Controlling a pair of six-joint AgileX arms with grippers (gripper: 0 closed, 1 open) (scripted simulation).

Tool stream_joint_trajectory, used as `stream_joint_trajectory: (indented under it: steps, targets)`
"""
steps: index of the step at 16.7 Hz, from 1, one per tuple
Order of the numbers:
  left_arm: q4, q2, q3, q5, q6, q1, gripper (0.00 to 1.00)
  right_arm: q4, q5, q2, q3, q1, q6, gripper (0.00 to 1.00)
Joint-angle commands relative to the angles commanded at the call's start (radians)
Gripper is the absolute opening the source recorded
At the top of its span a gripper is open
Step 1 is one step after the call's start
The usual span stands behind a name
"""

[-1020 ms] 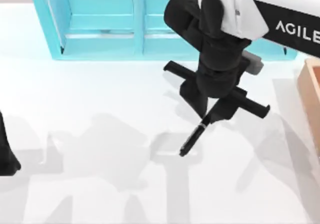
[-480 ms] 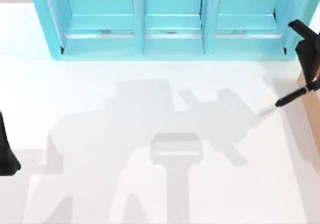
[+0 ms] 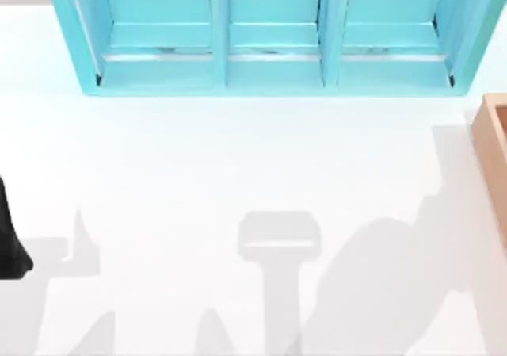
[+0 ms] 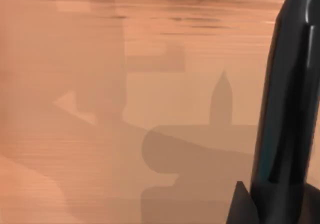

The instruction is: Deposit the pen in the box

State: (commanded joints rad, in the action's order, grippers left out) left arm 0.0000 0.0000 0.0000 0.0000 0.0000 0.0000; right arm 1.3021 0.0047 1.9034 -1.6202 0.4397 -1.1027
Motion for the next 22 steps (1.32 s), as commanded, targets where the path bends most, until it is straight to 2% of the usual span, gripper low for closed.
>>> stream_joint_trajectory:
  steps: [2, 6, 22]
  targets:
    - [0.000, 0.000, 0.000, 0.000, 0.000, 0.000, 1.00, -0.001, -0.004, -0.015, 0.011, 0.050, 0.013, 0.00]
    - [0.000, 0.000, 0.000, 0.000, 0.000, 0.000, 1.00, -0.001, -0.005, -0.018, 0.013, 0.061, 0.016, 0.00]
    - [0.000, 0.000, 0.000, 0.000, 0.000, 0.000, 1.00, -0.215, -0.004, -0.040, 0.246, -0.020, -0.059, 0.00]
